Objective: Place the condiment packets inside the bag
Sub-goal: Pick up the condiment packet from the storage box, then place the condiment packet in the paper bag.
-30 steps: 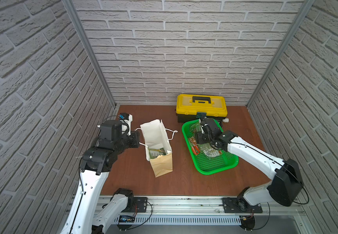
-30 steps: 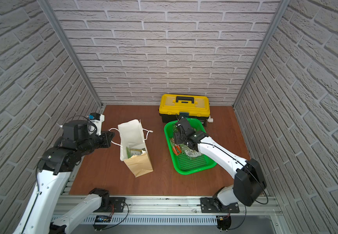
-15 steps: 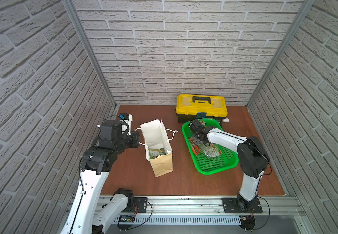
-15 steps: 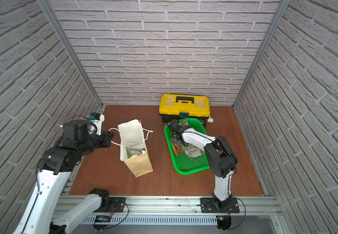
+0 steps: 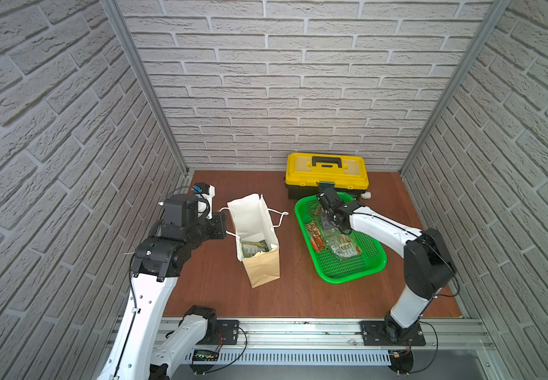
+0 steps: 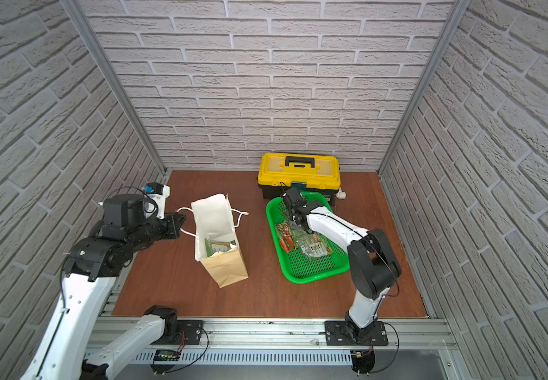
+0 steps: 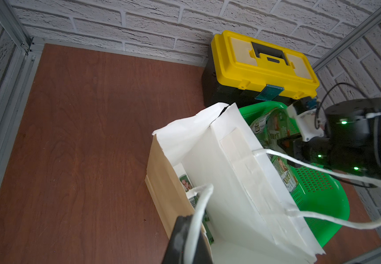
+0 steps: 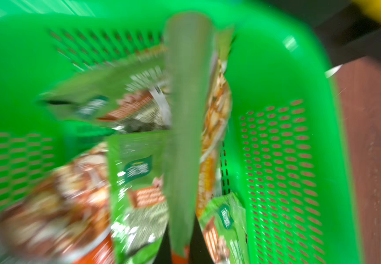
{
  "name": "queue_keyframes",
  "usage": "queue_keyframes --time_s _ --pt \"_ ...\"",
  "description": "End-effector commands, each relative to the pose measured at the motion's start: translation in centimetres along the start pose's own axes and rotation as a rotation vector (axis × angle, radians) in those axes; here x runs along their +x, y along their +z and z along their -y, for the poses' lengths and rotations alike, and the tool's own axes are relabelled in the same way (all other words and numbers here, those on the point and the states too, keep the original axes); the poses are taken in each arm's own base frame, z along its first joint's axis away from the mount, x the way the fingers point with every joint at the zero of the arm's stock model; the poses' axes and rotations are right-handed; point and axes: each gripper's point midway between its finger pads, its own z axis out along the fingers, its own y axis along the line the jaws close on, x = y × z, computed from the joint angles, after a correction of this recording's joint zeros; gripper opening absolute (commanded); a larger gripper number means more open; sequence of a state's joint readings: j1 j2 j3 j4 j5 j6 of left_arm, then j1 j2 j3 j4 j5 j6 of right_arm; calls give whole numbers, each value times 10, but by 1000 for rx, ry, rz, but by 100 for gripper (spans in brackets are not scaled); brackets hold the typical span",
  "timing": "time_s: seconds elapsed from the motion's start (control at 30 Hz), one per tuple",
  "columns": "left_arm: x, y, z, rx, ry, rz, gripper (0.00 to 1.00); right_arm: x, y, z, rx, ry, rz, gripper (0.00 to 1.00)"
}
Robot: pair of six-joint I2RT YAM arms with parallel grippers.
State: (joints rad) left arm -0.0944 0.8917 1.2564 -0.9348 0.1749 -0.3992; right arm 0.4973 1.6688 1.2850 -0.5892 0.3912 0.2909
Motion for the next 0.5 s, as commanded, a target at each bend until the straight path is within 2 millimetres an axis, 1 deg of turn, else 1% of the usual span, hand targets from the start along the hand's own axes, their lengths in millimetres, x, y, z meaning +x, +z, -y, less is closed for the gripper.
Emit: queue_keyframes --time_s 0.0,0.13,0.2,0.27,0.37,0.47 --pt "-3 2 -2 -5 17 20 7 -40 -79 -20 -177 8 194 3" --pt "-3 2 -2 -6 17 18 7 -63 -163 -44 -361 -9 344 3" --pt "-3 2 -2 -5 18 20 7 -70 -203 -59 -471 -24 398 3" --pt "-2 2 -2 -5 17 18 7 -73 -245 -81 -623 -46 444 3" --pt "-1 2 -3 -6 16 16 7 -74 -299 -107 -834 -51 491 3" --pt "-1 0 -2 -5 16 18 7 -72 -338 -127 -1004 -47 512 3"
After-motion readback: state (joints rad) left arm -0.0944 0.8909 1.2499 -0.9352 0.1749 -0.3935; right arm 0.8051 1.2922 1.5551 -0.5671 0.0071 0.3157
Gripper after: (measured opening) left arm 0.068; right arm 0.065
